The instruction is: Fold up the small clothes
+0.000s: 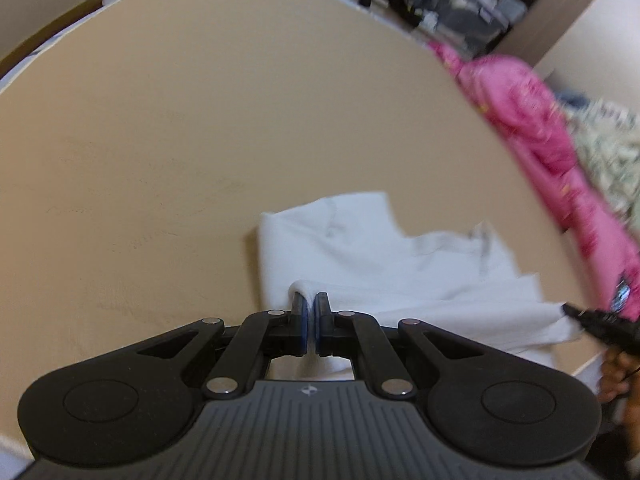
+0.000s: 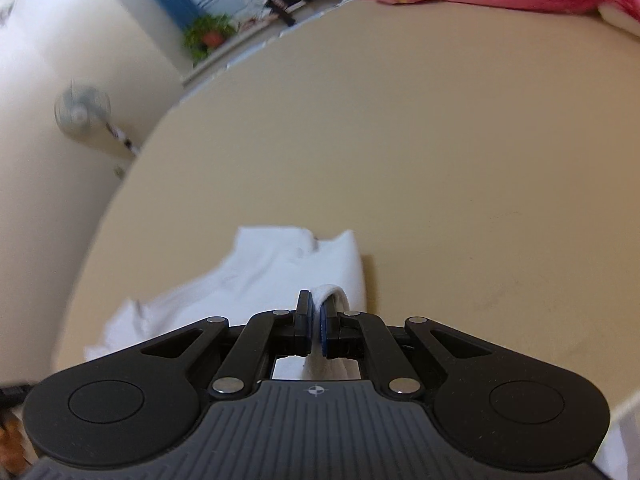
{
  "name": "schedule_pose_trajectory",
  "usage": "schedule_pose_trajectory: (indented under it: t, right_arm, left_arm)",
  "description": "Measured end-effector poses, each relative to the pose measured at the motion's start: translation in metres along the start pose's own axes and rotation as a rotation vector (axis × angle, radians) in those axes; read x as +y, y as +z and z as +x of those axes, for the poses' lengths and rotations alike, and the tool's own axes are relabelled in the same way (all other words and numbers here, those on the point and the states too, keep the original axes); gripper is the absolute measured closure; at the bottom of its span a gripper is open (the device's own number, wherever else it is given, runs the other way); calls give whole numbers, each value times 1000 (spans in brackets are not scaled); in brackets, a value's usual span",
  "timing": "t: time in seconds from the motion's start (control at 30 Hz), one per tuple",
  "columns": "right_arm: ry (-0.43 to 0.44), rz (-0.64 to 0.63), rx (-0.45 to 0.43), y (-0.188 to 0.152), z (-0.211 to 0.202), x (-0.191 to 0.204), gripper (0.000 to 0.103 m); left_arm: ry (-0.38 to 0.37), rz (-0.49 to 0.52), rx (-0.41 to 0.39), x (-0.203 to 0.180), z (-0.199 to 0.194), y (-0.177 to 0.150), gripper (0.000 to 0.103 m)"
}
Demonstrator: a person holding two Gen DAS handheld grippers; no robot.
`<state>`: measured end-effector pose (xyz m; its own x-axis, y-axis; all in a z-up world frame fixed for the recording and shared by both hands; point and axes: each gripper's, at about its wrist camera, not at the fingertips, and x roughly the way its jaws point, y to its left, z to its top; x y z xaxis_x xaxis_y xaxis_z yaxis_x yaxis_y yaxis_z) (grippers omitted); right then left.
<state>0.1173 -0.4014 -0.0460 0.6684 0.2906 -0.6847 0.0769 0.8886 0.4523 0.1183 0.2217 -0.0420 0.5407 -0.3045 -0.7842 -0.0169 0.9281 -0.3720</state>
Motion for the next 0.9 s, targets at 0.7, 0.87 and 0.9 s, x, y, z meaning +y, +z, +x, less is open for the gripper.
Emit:
schedule_pose_trajectory:
  t: [0.7, 0.87, 0.9]
  right_arm:
    - [-76, -29, -149, 15, -26, 11, 71]
    - [-66, -104, -217, 14, -52, 5, 65]
    - [-74, -121, -206, 8, -50, 3, 65]
  left_arm:
    - [-46, -135, -159, 29, -43, -5, 56]
    - [40, -99, -104, 38, -48, -15, 52]
    - [64, -79, -88, 38, -47, -18, 52]
